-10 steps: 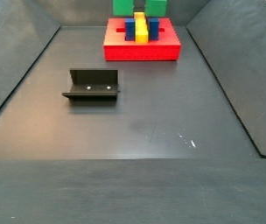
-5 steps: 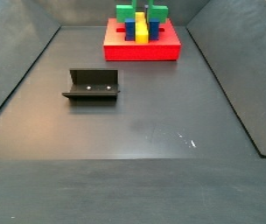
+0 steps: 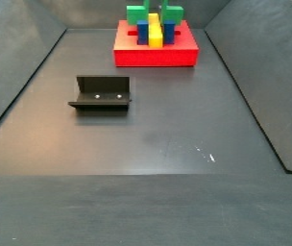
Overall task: Pick up the green object. Move up. Place the green object on the fixture. Regrasp the green object. Move to above the board. Insert the green object.
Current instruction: Insert the green object.
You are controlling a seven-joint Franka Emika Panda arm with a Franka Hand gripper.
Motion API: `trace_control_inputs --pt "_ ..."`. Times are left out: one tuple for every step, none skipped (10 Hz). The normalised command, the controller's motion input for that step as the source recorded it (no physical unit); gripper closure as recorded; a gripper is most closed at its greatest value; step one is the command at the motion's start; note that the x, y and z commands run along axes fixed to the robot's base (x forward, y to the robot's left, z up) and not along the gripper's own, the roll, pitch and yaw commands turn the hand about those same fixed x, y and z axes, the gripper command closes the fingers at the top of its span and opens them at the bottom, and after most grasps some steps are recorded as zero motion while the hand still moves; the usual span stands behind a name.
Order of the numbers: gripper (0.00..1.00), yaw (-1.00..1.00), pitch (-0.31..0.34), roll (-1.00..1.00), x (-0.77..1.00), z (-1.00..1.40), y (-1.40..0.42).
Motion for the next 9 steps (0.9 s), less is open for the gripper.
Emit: trace_control_inputs --pt "1.00 0.00 -0.137 0.01 0.19 0.00 0.00" --pt "1.00 -0.01 -0.127 0.09 0.11 0.00 0.00" --pt "1.00 -0.04 -0.103 0.15 0.07 0.00 0.00" --pt "1.00 -0.08 -0.066 0.29 0.00 0.00 0.00" --pt "1.00 -0.19 -0.020 0.35 -0.09 0.00 0.00" --pt "1.00 -0.21 0.000 0.31 -0.07 0.00 -0.05" --pt "1.00 -0.16 0.000 0.12 -0.09 -0.08 -0.11" --pt "1.00 -0.09 0.000 0.02 0.00 -0.13 -0.12" --pt "1.00 -0.08 0.001 0.00 0.00 -0.15 -0.13"
